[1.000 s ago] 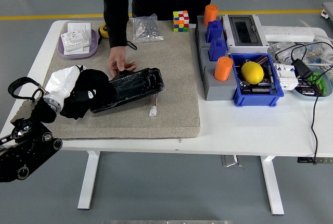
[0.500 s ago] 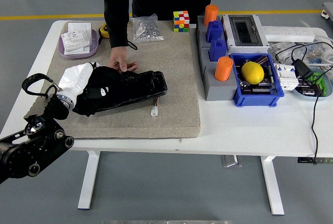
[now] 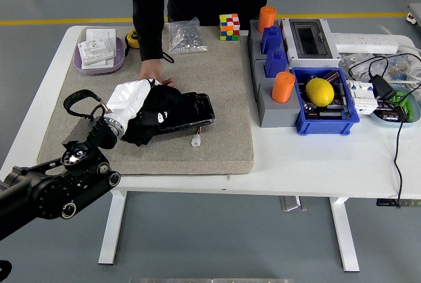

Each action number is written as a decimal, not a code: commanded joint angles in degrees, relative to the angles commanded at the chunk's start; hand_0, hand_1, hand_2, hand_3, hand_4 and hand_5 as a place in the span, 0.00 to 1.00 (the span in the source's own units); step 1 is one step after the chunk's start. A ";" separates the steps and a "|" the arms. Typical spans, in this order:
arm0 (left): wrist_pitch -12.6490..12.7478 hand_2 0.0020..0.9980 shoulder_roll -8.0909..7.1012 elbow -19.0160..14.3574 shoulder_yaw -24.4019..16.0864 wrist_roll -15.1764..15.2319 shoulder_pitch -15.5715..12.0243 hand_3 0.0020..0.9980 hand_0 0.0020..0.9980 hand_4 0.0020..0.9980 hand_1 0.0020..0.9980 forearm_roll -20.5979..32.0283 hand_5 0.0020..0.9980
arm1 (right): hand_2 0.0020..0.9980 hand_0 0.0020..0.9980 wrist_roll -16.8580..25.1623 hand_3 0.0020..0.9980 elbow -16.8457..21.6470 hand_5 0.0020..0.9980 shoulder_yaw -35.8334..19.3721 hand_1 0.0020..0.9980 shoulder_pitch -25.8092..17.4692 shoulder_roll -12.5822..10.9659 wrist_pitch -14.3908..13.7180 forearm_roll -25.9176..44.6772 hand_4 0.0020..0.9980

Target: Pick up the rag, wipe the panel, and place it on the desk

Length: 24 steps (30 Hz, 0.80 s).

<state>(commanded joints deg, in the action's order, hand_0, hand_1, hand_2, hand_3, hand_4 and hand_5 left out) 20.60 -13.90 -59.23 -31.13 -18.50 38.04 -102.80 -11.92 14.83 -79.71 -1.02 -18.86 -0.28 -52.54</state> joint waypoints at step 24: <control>-0.52 0.44 6.12 0.03 8.61 -0.95 5.43 0.31 0.21 0.00 0.08 1.26 0.00 | 0.64 0.69 -0.02 0.62 0.03 0.70 0.72 0.45 0.47 -0.24 0.28 0.12 1.00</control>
<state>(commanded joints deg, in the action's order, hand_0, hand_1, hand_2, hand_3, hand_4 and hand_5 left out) 20.08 -7.77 -59.20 -22.53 -19.46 43.47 -101.54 -11.94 14.86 -78.99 -0.54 -19.10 0.00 -52.41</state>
